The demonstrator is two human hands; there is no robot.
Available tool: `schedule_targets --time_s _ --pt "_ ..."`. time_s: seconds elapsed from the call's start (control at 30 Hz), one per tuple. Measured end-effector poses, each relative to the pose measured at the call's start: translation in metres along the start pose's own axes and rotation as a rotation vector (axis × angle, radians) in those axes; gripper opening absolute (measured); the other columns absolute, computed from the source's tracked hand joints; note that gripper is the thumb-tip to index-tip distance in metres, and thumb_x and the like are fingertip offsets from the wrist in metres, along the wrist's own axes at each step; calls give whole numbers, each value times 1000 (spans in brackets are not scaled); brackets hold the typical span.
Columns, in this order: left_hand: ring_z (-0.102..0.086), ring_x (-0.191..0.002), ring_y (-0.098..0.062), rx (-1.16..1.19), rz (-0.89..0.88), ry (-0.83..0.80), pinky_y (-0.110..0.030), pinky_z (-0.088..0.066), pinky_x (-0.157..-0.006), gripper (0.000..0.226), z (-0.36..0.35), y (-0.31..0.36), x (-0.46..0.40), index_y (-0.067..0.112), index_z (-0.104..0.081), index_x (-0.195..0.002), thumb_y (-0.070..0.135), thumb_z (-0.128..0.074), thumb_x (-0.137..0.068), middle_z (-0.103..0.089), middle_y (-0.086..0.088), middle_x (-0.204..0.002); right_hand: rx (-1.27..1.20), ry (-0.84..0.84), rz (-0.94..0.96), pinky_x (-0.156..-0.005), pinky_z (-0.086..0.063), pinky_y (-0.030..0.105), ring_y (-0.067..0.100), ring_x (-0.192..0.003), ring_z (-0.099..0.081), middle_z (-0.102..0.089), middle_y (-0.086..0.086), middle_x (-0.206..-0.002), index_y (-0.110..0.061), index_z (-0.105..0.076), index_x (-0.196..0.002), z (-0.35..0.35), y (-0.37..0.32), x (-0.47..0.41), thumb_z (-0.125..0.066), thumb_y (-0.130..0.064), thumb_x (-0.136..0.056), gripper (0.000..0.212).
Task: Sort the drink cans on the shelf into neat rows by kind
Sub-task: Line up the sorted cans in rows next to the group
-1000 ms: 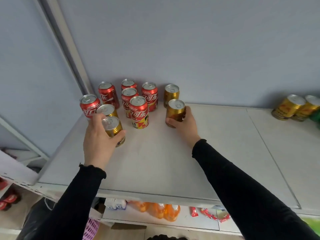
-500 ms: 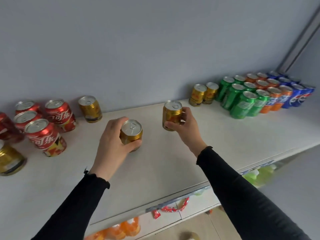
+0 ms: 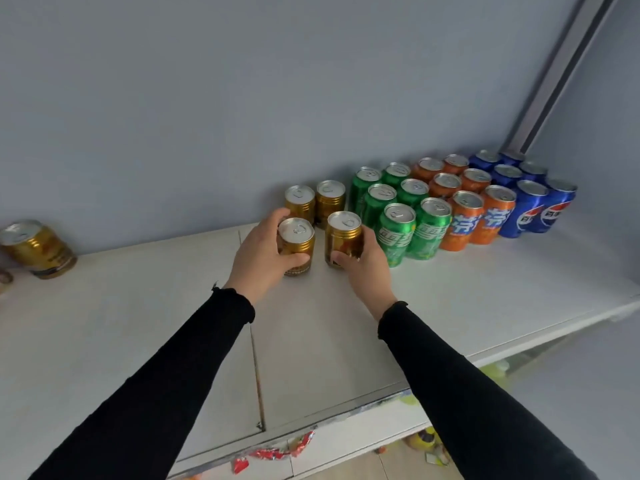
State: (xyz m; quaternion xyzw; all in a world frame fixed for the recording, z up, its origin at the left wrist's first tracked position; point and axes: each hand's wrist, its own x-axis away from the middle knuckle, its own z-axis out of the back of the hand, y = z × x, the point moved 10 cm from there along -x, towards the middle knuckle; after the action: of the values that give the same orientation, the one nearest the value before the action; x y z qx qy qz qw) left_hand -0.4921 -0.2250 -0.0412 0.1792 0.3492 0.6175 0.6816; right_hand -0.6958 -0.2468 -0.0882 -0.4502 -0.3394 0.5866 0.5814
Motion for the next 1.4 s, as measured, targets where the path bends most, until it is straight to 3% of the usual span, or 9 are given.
schedule_targets --time_s 0.17,0.47,0.67,0.8,0.93,1.03,1.17,1.3,1.4 --pt "-54 -119 -17 -26 61 -9 -37 -49 -93 70 -18 8 -27 25 -45 -134 30 -84 -77 -58 3 -132 -13 -1 33 -103 -38 24 19 -131 -51 -52 2 -145 -19 -32 -150 -6 2 -15 -74 -12 -86 77" --pt "-54 -111 -17 -14 127 21 -24 -41 -88 66 -26 -7 -44 25 -49 -133 25 -84 -77 -46 -2 -125 17 7 32 -111 -42 43 26 -134 -49 -50 7 -147 -19 -25 -153 -16 6 -35 -69 -7 -87 80" --pt "-52 -120 -19 7 115 40 -35 -49 -98 75 -29 -4 -40 24 -43 -139 21 -84 -76 -47 -1 -132 50 0 73 -118 -24 33 24 -148 -29 -31 8 -160 -15 -17 -158 -15 -1 -35 -66 -3 -89 85" --pt "-46 -130 -12 61 130 29 -34 -42 -107 89 -22 -12 -19 29 -31 -151 24 -83 -78 -42 5 -148 150 56 279 -123 -21 40 25 -151 -20 -24 12 -162 -8 -19 -157 -3 -25 -14 -64 -4 -90 81" --pt "-38 -136 -10 -116 121 55 -31 -33 -115 74 13 -29 19 24 -34 -151 30 -73 -89 -39 6 -151 274 38 528 -119 -27 39 30 -143 -30 -33 13 -156 -8 -36 -151 -14 -63 18 -64 -5 -90 67" --pt "-38 -132 -10 -222 109 90 -26 -32 -112 55 47 -48 46 24 -46 -142 33 -68 -92 -44 9 -143 313 -57 634 -114 -30 33 30 -138 -37 -41 10 -151 -9 -45 -145 -46 -88 40 -64 -8 -91 57" --pt "-37 -131 -11 -337 154 165 -15 -24 -103 47 106 -80 78 24 -53 -137 35 -66 -93 -44 7 -143 277 -231 695 -110 -32 25 21 -137 -40 -45 4 -147 -14 -47 -143 -112 -116 67 -64 -15 -94 52" --pt "-34 -135 -13 -408 190 248 -17 -22 -106 44 175 -115 115 26 -56 -135 36 -66 -93 -44 4 -145 111 -412 625 -106 -34 22 14 -129 -42 -48 -3 -141 -17 -47 -143 -192 -142 89 -63 -18 -95 51" --pt "-37 -134 -14 -428 190 305 -27 -31 -110 42 233 -140 144 27 -57 -131 37 -67 -92 -45 7 -144 0 -513 515 -106 -38 26 12 -127 -45 -49 -3 -138 -18 -45 -143 -265 -165 103 -66 -24 -94 54"
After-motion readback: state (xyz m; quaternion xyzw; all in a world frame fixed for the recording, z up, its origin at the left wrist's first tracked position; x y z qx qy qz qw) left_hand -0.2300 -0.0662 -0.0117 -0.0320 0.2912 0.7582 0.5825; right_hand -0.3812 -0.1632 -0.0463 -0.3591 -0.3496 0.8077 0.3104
